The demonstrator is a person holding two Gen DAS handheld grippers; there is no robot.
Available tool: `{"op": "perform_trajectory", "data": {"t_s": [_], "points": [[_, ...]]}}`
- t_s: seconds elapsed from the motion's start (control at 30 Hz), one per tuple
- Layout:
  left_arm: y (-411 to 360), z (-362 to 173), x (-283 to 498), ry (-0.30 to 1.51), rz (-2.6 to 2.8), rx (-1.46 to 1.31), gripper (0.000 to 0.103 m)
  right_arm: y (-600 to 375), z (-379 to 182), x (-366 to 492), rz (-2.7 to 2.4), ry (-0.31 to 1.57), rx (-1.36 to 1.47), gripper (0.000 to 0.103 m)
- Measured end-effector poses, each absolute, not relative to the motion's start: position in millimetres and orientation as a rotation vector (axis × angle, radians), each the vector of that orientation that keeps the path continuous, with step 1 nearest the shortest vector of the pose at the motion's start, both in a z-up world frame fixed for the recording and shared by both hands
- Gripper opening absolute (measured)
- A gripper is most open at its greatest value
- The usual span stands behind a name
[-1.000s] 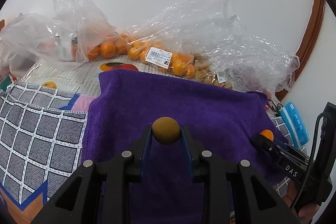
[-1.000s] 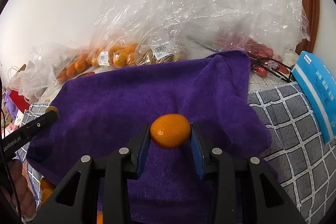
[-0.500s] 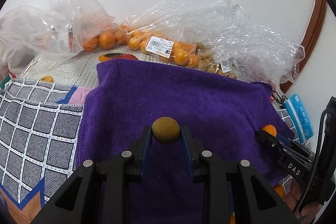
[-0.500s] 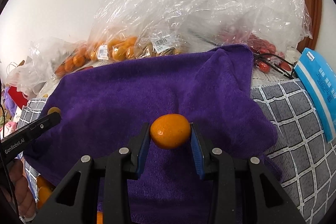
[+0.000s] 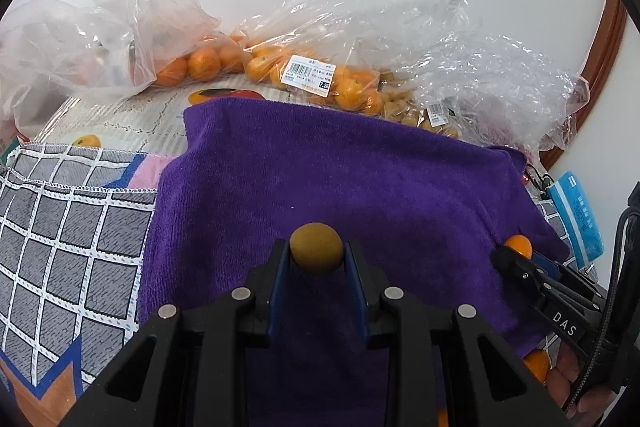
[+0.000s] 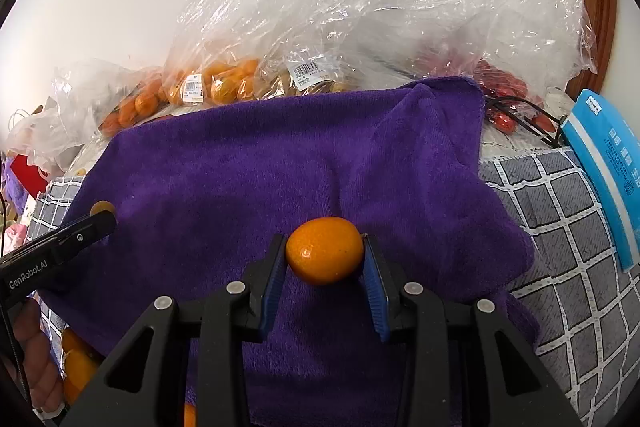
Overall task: Organize fruits
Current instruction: 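Carry the yellow-green fruit with left gripper while right gripper carries the orange over the purple towel, then open left gripper onto the towel while right gripper releases the orange onto it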
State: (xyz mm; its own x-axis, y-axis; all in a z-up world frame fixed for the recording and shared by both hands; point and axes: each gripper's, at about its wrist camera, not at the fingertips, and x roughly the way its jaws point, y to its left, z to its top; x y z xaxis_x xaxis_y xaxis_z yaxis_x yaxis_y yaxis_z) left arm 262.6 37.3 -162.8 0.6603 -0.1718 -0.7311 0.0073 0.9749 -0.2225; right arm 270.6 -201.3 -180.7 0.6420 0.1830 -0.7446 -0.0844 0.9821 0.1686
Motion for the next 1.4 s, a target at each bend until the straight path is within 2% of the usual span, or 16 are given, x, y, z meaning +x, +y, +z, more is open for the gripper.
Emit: {"op": "perform_trajectory", "data": {"t_s": [0.43, 0.57, 0.67, 1.2, 1.4], "points": [[37, -164, 264, 0.855, -0.099, -0.209, 0.027, -203, -182, 271, 0.153, 0.87, 0.122, 0.038], [38, -161, 262, 0.849, -0.11, -0.22, 0.027, -204, -178, 268, 0.146, 0.849, 0.119, 0.046], [40, -156, 259, 0.832, -0.12, -0.233, 0.032, -204, -173, 265, 0.146, 0.834, 0.113, 0.049], [43, -135, 247, 0.757, -0.092, -0.237, 0.035, -200, -146, 243, 0.129, 0.672, 0.097, 0.049], [45, -111, 236, 0.676, -0.041, -0.205, 0.035, -198, -120, 235, 0.09, 0.627, 0.083, 0.049]]}}
